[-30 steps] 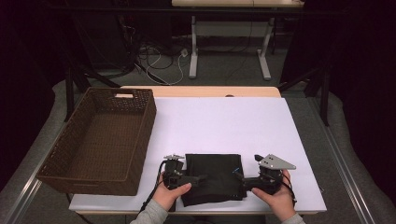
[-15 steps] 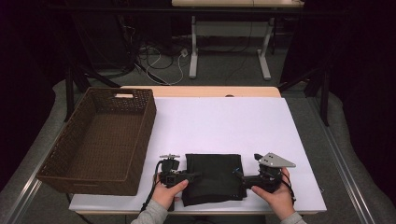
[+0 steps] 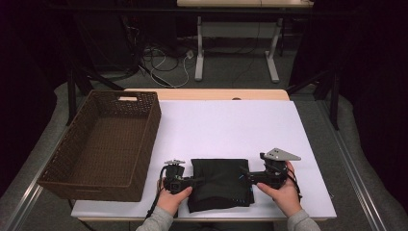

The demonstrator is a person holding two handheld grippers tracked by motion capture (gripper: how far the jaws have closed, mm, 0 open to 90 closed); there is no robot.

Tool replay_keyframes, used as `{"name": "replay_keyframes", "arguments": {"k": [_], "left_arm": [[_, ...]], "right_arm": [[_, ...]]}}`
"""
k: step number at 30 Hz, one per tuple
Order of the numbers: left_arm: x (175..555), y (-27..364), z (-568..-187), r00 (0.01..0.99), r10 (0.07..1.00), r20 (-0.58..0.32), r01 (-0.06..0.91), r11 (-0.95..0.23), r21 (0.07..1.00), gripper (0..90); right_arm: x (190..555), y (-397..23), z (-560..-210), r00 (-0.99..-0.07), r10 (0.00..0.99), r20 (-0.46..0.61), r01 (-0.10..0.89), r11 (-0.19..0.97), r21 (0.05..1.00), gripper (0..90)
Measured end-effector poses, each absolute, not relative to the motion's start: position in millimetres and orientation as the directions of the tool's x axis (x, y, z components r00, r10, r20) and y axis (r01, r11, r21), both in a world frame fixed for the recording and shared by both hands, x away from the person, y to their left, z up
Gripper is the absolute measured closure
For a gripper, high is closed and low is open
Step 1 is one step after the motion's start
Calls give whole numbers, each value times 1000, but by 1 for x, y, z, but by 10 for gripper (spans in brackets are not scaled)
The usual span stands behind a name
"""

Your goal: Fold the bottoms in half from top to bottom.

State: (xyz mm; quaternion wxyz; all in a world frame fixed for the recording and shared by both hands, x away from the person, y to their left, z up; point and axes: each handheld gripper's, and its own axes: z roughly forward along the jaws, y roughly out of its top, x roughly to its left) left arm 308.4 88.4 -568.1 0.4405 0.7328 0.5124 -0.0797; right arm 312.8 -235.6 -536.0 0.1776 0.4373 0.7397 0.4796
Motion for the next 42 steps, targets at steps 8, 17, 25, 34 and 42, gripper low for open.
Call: {"name": "replay_keyframes", "arguments": {"k": [8,17,25,34,42], "left_arm": [[307,87,-568,480,680,-554,809,-99,579,711],[307,87,-568,478,680,-556,810,-96,579,713],[308,88,-568,484,678,-553,807,-101,583,713],[308,88,-568,489,678,-549,804,-106,585,713],[308,88,-568,490,678,-548,803,-106,586,713]], "right_arm": [[326,-229,-531,-563,817,123,452,179,874,71],[340,-214,-528,-578,812,82,429,217,877,165],[348,-211,-531,-572,814,99,455,216,864,314],[348,-215,-539,-592,802,78,472,265,841,453],[349,-217,-540,-556,827,82,512,263,817,483]]}}
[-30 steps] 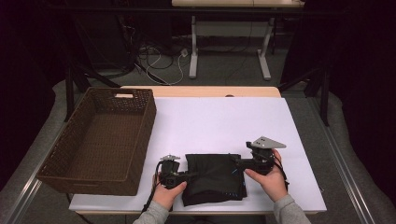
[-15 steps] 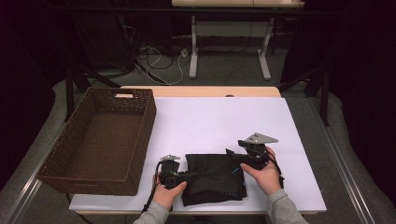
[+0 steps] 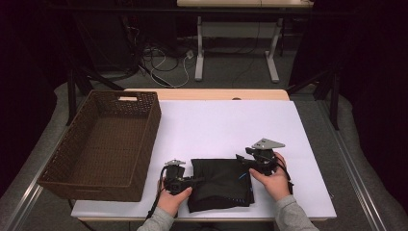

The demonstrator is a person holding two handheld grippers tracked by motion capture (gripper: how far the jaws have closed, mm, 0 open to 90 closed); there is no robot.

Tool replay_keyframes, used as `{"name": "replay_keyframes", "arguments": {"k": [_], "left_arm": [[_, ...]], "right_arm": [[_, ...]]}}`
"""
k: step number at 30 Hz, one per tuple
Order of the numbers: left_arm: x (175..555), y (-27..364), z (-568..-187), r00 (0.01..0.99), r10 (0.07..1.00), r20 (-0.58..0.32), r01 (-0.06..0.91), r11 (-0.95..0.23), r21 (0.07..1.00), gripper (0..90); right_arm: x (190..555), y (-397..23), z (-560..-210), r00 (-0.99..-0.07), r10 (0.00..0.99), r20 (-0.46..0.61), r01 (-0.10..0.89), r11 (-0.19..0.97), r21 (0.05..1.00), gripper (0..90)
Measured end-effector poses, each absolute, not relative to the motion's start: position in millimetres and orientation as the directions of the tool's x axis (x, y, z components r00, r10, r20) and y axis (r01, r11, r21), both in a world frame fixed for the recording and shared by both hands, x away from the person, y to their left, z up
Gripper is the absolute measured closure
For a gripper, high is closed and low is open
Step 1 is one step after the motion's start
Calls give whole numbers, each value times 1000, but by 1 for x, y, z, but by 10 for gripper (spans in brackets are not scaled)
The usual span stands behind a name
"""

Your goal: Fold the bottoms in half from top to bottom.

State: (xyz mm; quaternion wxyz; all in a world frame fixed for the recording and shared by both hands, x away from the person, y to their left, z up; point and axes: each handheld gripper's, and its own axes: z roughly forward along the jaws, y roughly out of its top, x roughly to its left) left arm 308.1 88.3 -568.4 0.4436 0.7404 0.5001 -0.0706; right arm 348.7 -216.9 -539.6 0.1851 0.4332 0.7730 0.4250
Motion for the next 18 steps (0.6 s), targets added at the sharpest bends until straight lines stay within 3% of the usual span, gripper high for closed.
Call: {"name": "replay_keyframes", "arguments": {"k": [4,10,18], "left_arm": [[308,88,-568,489,677,-550,804,-105,586,713],[308,88,-568,489,677,-550,803,-104,587,712],[308,88,-568,488,677,-551,804,-103,585,713]], "right_arm": [[351,-220,-545,-546,824,153,556,219,802,530],[353,-219,-553,-549,822,155,584,244,774,518],[357,-220,-559,-548,798,251,632,199,749,540]]}}
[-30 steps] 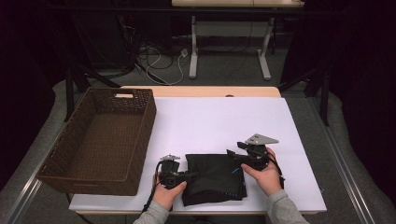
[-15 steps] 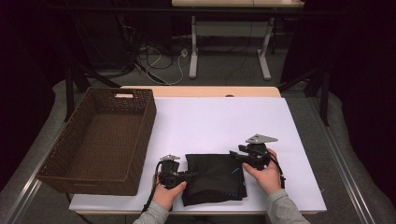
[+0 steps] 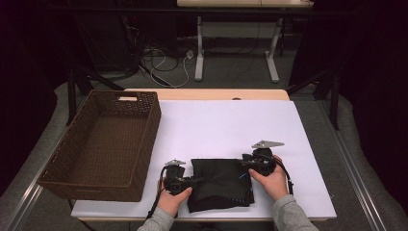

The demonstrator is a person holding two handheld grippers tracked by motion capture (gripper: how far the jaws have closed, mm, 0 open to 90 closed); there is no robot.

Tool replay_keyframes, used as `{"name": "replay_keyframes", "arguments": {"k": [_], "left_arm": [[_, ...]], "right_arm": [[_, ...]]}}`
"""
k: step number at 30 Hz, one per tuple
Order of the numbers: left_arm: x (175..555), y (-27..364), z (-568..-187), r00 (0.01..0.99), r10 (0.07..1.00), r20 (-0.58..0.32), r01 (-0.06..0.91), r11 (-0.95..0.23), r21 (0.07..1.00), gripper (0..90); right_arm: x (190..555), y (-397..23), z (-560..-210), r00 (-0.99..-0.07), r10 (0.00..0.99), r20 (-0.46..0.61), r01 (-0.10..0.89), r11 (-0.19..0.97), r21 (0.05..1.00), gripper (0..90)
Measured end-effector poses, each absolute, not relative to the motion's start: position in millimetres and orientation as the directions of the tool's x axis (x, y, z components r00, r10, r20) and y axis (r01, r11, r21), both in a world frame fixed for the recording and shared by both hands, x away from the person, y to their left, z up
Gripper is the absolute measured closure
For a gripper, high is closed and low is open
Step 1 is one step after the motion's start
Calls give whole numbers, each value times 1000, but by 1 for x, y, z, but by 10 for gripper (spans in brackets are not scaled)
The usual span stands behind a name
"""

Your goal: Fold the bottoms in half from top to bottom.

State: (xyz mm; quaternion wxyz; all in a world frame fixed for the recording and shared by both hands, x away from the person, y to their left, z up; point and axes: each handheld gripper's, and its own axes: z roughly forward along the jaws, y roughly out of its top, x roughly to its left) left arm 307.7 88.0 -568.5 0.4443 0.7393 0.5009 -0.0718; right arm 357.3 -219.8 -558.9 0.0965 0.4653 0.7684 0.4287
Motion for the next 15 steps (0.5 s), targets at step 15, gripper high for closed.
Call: {"name": "replay_keyframes", "arguments": {"k": [15], "left_arm": [[307,88,-569,484,677,-554,805,-97,585,713]], "right_arm": [[360,-232,-566,-525,794,309,663,154,732,472]]}}
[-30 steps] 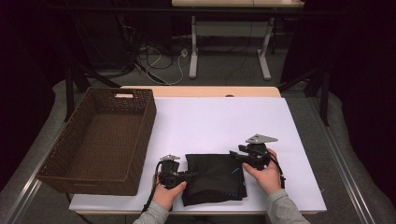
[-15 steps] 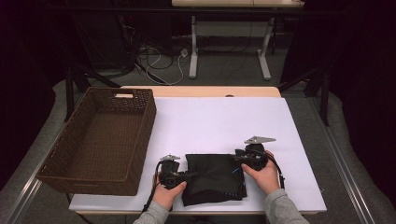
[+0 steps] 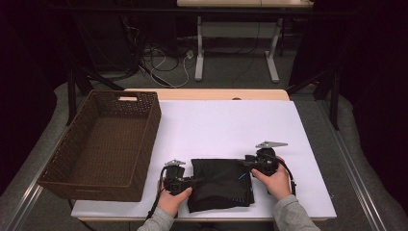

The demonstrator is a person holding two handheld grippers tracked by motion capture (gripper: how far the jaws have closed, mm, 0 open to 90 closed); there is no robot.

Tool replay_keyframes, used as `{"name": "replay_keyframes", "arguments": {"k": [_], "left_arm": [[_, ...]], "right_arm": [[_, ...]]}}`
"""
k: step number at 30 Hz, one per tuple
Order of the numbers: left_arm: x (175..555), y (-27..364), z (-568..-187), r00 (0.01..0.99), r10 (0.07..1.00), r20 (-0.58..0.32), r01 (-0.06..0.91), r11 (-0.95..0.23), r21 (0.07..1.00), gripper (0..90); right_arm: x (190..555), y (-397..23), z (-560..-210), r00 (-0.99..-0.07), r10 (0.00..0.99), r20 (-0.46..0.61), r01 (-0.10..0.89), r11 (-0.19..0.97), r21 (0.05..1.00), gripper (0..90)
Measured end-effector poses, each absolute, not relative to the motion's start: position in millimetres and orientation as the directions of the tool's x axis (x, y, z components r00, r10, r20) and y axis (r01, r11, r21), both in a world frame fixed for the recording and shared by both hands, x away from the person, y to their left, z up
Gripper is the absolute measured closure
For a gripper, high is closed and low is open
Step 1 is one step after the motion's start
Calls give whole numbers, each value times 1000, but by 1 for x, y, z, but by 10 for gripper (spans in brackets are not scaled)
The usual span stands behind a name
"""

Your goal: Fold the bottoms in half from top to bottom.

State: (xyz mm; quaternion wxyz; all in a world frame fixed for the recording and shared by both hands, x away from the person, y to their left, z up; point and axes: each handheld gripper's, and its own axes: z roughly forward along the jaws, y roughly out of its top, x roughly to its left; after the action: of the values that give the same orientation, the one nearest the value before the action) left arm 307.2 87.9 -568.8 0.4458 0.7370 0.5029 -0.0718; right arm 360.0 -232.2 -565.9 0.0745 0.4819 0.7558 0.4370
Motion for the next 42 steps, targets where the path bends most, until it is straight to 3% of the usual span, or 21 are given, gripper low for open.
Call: {"name": "replay_keyframes", "arguments": {"k": [9,21,29,42], "left_arm": [[307,88,-569,487,677,-551,804,-101,586,713],[307,88,-569,487,678,-551,803,-101,587,714],[307,88,-569,488,675,-553,803,-100,587,719],[306,90,-560,508,666,-546,789,-106,605,734]], "right_arm": [[358,-231,-565,-538,785,307,664,171,728,532],[361,-236,-563,-462,779,424,761,102,641,775],[360,-237,-559,-438,763,475,783,63,619,806],[350,-237,-539,-477,740,473,740,49,670,811]]}}
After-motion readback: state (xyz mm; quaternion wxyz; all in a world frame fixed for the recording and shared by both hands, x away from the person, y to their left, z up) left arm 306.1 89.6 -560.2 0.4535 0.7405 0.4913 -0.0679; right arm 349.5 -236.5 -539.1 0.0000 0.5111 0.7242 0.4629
